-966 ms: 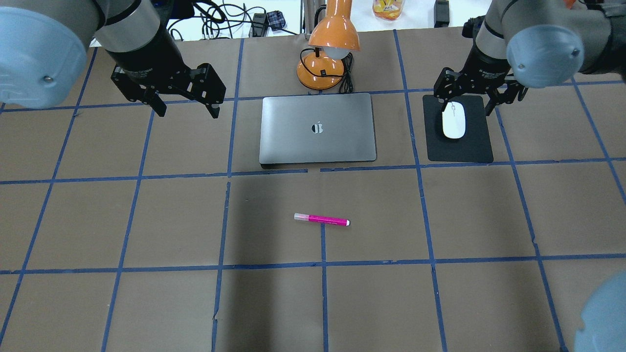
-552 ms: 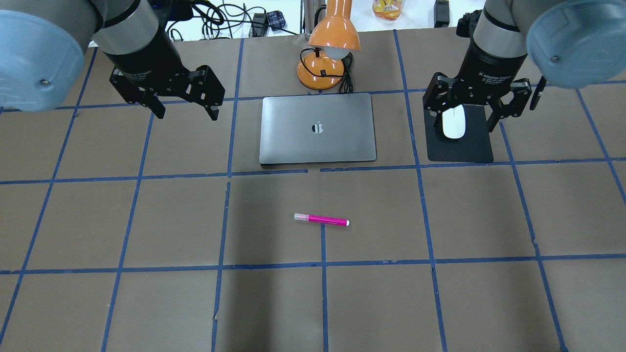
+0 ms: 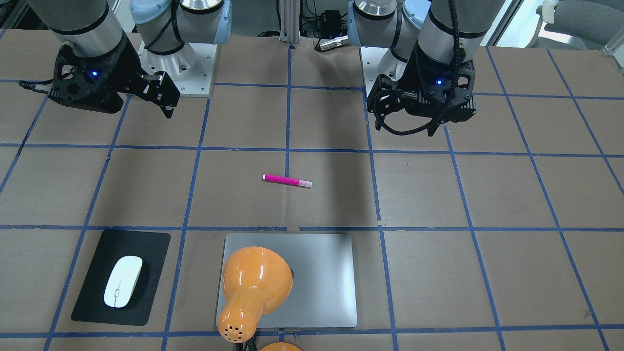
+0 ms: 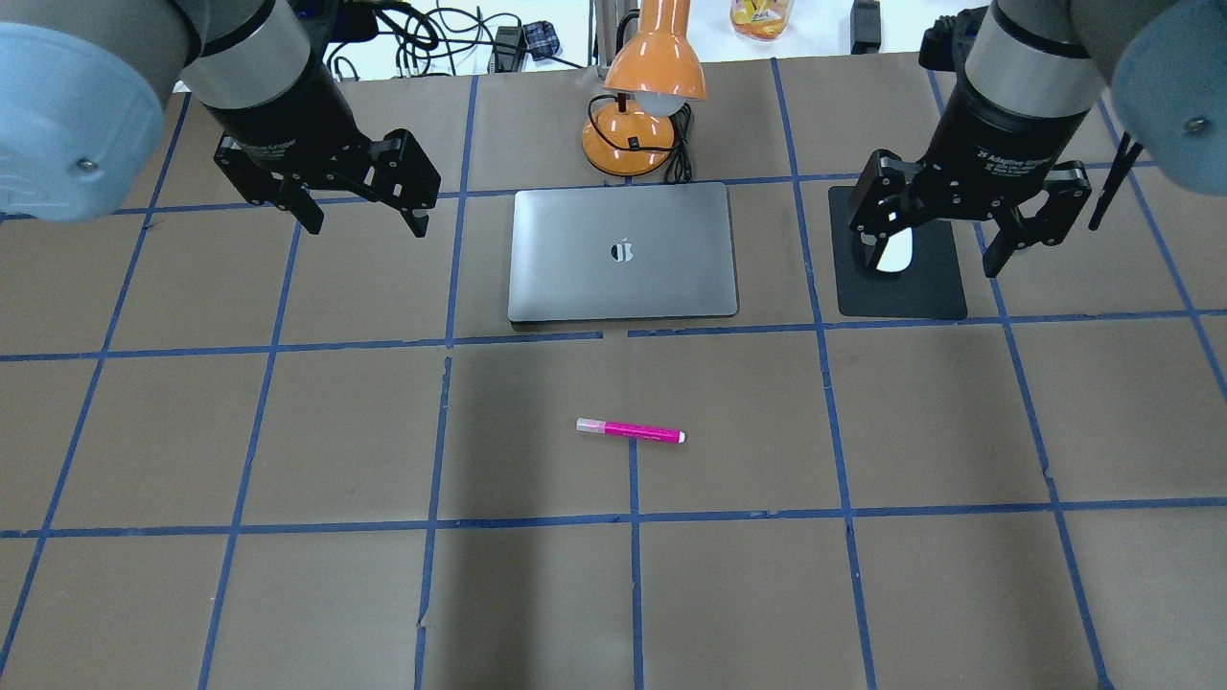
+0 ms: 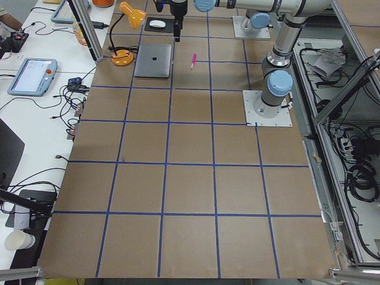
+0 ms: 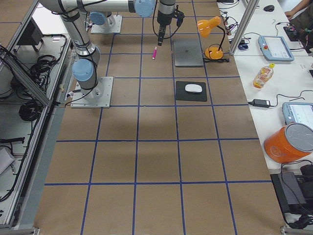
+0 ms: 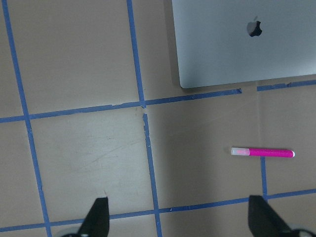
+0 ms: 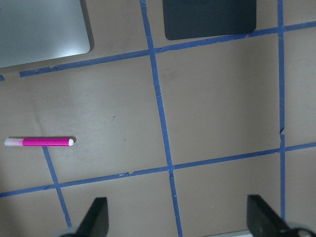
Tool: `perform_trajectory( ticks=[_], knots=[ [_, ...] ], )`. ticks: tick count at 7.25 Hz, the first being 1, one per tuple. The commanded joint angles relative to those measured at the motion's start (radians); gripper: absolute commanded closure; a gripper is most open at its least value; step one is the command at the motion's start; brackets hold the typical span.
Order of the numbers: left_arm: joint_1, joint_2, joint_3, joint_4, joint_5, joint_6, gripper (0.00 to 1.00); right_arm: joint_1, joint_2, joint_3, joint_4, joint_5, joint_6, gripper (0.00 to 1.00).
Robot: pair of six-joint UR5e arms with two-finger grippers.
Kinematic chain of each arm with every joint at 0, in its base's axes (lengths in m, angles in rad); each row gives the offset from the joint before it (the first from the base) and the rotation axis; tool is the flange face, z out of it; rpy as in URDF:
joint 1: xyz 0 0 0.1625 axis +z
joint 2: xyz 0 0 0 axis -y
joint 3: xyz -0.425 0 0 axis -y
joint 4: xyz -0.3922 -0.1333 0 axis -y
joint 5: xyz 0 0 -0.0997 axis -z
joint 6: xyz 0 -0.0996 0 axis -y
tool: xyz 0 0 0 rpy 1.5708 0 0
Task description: Place pen and mouse around notebook
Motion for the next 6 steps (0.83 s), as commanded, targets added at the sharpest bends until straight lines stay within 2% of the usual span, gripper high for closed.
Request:
perform_trajectory(
  ticks=[1, 6],
  knots=[
    [0.000, 0.000, 0.001, 0.004, 0.001, 0.000, 0.00, -0.004, -0.002, 0.003, 0.002, -0.003, 0.001, 0.00],
    [0.002, 0.002, 0.001, 0.002, 0.001, 0.000, 0.00, -0.006, -0.004, 0.003, -0.003, 0.005, 0.001, 0.00]
  ],
)
